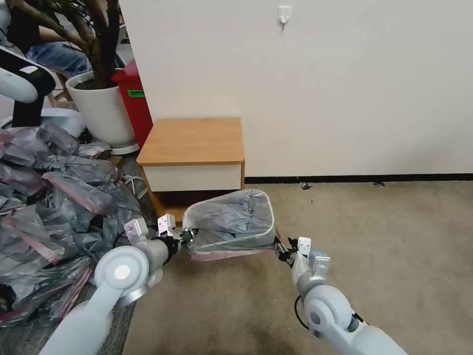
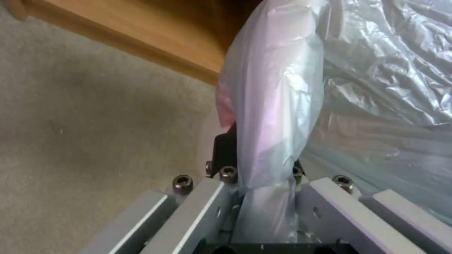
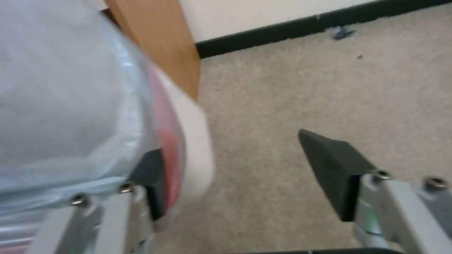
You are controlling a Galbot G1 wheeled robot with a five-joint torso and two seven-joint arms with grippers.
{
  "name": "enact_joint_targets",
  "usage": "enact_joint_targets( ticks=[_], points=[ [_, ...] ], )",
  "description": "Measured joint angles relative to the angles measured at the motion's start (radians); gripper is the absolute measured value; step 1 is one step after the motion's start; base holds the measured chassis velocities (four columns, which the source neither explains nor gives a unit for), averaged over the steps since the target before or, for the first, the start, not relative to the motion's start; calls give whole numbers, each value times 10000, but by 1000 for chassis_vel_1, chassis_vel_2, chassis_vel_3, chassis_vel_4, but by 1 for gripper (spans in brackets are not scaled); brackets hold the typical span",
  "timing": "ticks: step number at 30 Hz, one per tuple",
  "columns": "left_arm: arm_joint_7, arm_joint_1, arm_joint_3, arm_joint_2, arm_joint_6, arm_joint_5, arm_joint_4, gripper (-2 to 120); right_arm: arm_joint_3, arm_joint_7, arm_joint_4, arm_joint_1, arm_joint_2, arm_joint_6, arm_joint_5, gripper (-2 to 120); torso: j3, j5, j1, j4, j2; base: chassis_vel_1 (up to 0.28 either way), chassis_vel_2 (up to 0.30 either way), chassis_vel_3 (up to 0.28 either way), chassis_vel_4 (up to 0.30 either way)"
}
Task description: Pick up the garbage bag from the table and place it over the trash can.
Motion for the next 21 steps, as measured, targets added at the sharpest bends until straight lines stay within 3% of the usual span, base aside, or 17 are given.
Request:
enact_joint_targets(
  ticks=[9,21],
  points=[
    [38,53,-121,30,-173,185,51,2,614,-57,374,-795,-221,88,-381,103,0,-1,0,1,0,0,0,0,0],
    [1,251,-213,110,-174,162,-169,2,1013,-537,1009,-1133,-96,254,605,114,0,0,0,2,0,0,0,0,0]
  ],
)
